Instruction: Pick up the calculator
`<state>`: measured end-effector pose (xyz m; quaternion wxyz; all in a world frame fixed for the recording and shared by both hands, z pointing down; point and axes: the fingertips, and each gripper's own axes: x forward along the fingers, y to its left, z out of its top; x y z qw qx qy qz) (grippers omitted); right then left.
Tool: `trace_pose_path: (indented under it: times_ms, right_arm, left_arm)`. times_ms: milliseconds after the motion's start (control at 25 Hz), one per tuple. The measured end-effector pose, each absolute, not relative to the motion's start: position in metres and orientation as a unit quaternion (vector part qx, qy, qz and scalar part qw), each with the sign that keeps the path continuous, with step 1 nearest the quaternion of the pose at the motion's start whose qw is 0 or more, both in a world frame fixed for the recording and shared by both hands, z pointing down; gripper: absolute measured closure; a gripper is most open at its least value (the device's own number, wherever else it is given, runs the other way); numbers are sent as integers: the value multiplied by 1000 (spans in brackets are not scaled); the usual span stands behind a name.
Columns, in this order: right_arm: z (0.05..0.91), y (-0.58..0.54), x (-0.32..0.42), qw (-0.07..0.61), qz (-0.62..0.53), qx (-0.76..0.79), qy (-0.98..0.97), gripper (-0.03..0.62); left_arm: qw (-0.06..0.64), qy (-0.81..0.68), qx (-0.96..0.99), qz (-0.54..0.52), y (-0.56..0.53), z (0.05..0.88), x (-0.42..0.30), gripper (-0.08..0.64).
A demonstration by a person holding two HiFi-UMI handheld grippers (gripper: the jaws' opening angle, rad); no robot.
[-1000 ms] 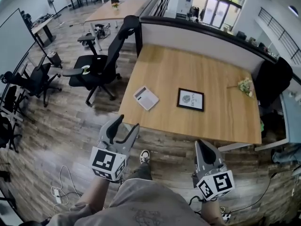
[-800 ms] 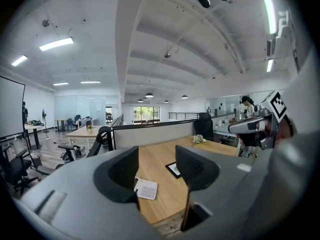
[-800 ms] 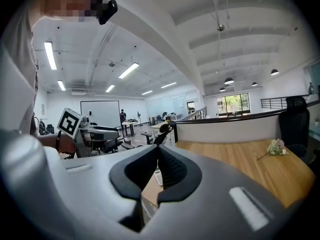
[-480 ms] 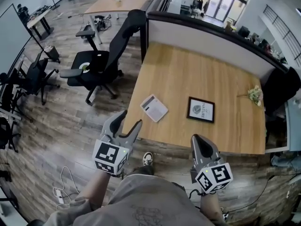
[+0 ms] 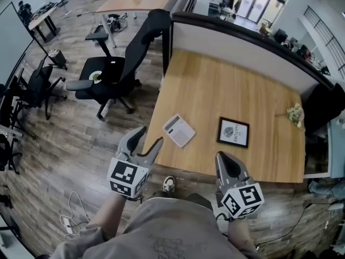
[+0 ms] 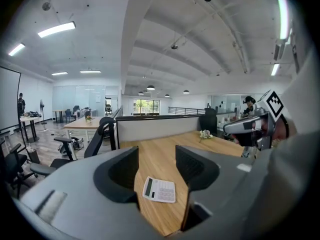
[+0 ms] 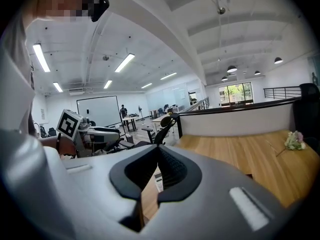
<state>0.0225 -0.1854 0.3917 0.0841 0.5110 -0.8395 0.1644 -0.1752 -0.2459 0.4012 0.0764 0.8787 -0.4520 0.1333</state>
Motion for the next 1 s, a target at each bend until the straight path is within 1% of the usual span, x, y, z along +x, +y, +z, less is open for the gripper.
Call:
trace_pose_path:
  times_ms: [320,440,720,840,1000]
  right_arm:
    - [413,-217,24,92,188,492,-845,581]
    - [424,-230,27,97,200,484,-846,581]
    - [455,-257,31,108,237,463,-847,581]
    - [472,-267,32,115,251,458,-845,581]
    - [495,-276,35,131,272,448,-841,581]
  left_arm:
    - [110,-457,869,153,-270,426,-170,328]
    - [136,-457,864,163,-284,445,-167,328]
    - [155,-451,851,218,-319,499,-162,329]
    - [187,-447,844,229,-333,528,-163,330]
    - [276,-429,835,204,-346,565,-155,331]
